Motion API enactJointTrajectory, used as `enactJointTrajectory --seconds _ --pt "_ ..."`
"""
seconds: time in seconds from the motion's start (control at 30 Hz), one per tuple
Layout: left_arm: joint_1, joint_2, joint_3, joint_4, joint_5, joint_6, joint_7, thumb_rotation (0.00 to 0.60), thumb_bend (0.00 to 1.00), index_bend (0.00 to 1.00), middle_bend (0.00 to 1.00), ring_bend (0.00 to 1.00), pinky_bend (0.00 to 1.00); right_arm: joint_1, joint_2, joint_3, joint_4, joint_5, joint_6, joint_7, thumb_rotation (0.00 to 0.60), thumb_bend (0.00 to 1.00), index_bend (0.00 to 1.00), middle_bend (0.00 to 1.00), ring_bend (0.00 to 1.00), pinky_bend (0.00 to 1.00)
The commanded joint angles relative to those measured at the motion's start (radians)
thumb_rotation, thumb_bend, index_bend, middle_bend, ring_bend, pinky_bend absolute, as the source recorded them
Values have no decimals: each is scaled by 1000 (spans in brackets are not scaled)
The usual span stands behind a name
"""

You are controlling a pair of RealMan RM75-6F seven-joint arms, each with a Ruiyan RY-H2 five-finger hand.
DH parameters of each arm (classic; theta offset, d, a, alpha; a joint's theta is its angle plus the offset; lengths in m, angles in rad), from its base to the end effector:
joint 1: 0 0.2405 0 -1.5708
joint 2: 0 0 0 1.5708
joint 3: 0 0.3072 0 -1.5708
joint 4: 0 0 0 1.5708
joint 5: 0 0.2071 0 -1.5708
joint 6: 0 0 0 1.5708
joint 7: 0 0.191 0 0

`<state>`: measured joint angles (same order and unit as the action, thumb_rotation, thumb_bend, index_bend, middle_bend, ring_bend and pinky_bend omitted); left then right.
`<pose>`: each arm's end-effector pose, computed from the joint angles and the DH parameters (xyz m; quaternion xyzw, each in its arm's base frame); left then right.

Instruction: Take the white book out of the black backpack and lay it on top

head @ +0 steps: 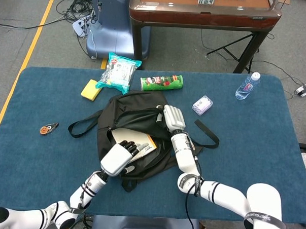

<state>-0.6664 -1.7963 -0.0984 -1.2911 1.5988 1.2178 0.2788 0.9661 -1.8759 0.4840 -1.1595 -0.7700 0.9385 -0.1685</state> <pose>-0.1201 0.3543 -0.0828 -0.7589 -0.2273 -0.4941 0.3582 -0.0883 -0.4987 -0.0833 0.5570 -0.5579 0.4834 0.3805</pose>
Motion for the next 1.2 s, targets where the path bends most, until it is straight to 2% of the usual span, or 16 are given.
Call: enactJointTrajectory --seconds 0.03,0.23,0.4,0.53,0.63,0.87,1.0,1.2 --pt "-30 -30 -64 20 -61 -31 3 600 110 192 323 319 399 -6 5 -1 -10 -4 7 0 600 882 677 454 379 464" --pt "-65 -86 -94 42 -150 -120 41 600 110 195 323 319 399 -19 14 -8 -22 -8 14 1 600 878 677 452 379 464" --pt "-78 -128 -84 53 -183 -150 110 600 111 171 322 318 399 -22 17 -8 -18 -6 9 3 600 876 677 450 379 464" --pt "-78 -142 -79 37 -230 -180 167 600 110 121 284 288 376 -25 19 -8 -17 -7 5 8 600 875 677 450 379 464" --pt "-73 -126 -76 -14 -279 -214 195 600 111 77 237 246 347 -30 23 -11 -19 -9 1 12 600 873 677 449 379 464" --pt "-69 -81 -50 -122 -320 -236 266 600 111 8 169 188 302 -35 24 -13 -14 -12 -6 24 600 864 677 449 379 464" --pt "-67 -75 -35 -153 -334 -238 293 600 110 0 145 167 283 -39 26 -17 -22 -20 -3 25 600 862 677 448 379 464" --pt "-54 -41 22 -220 -325 -235 329 600 110 0 103 130 255 -46 34 -17 -38 -24 6 26 600 861 677 448 379 464"
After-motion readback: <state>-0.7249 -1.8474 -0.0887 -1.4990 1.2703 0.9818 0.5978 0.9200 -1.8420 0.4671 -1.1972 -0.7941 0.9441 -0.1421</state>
